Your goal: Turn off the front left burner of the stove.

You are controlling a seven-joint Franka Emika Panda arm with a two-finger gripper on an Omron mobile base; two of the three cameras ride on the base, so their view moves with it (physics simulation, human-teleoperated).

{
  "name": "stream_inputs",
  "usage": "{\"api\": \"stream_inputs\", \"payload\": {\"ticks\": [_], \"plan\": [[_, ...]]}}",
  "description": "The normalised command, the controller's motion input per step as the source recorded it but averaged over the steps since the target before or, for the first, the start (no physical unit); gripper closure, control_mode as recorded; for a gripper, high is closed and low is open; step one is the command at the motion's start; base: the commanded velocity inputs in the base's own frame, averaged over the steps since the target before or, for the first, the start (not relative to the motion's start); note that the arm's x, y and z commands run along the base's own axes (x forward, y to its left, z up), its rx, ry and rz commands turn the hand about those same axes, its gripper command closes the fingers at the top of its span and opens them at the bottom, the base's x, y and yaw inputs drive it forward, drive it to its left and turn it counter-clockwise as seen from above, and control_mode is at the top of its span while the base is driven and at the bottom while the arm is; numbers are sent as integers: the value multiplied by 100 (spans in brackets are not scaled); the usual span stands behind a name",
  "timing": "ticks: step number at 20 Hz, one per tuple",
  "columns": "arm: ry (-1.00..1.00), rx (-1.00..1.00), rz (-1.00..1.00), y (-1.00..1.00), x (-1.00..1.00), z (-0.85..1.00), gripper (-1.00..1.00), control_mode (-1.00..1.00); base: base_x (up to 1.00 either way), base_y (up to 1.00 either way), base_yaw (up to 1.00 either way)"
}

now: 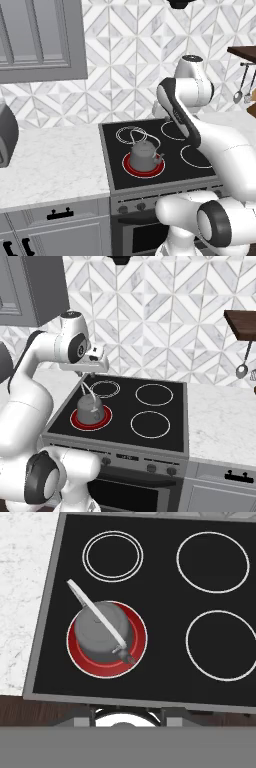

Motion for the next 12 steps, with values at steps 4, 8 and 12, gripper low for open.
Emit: {"api": "stream_inputs", "payload": {"ticks": [4, 8, 12], "plan": [[-7, 0, 0, 0, -22, 0, -100, -100, 0, 0, 0], [-1, 0, 0, 0, -29, -2, -100, -100, 0, 0, 0], [0, 0, 0, -1, 0, 0, -100, -100, 0, 0, 0]]}}
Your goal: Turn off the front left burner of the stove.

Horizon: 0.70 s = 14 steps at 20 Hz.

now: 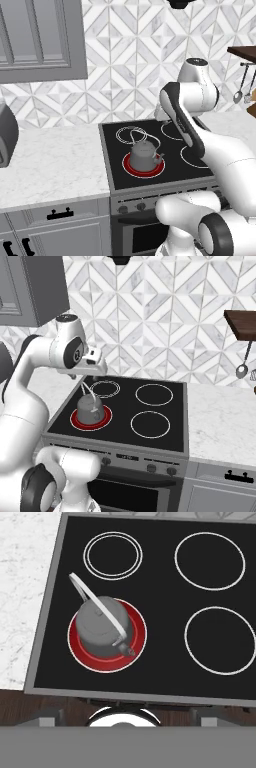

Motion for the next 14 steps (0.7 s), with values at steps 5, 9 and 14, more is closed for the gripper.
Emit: {"api": "stream_inputs", "payload": {"ticks": [5, 9, 14], "plan": [[0, 0, 0, -34, 0, -1, -100, -100, 0, 0, 0], [0, 0, 0, -40, 0, -1, -100, -100, 0, 0, 0], [0, 0, 0, -23, 0, -1, -100, -100, 0, 0, 0]]}}
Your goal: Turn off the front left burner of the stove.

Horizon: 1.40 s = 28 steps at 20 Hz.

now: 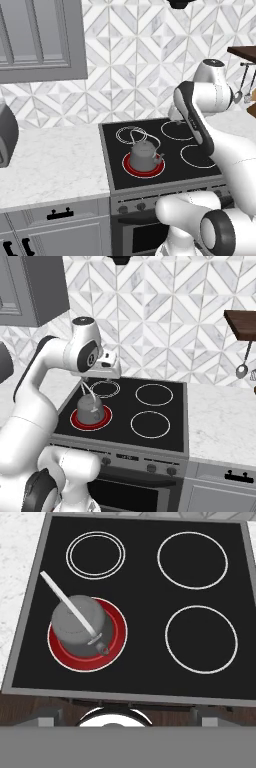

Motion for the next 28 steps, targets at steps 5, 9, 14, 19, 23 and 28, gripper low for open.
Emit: {"api": "stream_inputs", "payload": {"ticks": [5, 9, 14, 19, 23, 28], "plan": [[0, 0, 0, 0, 0, 0, -100, -100, 0, 0, 0], [0, -5, 5, 25, -20, -3, -100, -100, 0, 0, 0], [-1, -30, 15, 91, -73, -52, -100, -100, 0, 0, 0], [-12, -53, 25, 100, -100, -98, -100, -100, 0, 0, 0], [-8, -54, 27, 100, -92, -100, -100, -100, 0, 0, 0], [-8, -46, 35, 100, -27, -100, -100, -100, 0, 0, 0]]}}
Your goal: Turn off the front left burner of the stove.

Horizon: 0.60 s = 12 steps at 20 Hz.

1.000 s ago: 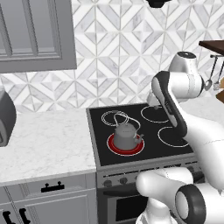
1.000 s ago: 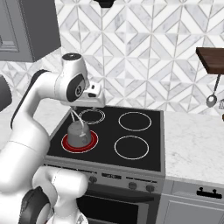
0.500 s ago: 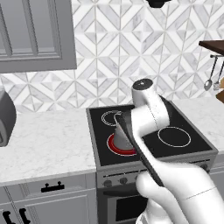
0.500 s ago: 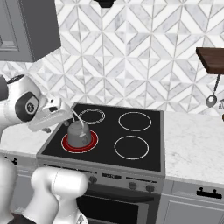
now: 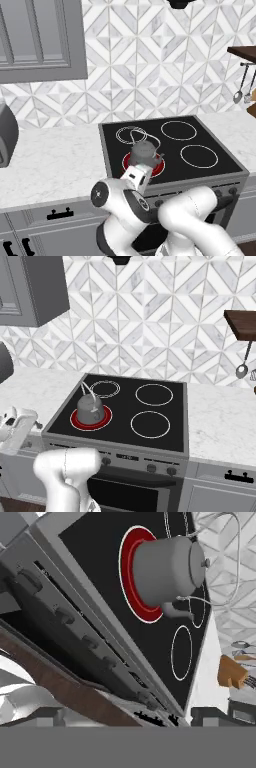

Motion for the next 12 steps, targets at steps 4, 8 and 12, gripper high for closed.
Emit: {"api": "stream_inputs", "payload": {"ticks": [4, 8, 12], "plan": [[-23, -43, 28, 77, 0, -95, -100, -100, 0, 0, 0], [-32, -23, 8, 37, 10, -88, -100, -100, 0, 0, 0], [-13, -5, 4, 34, 42, -71, -100, -100, 0, 0, 0]]}}
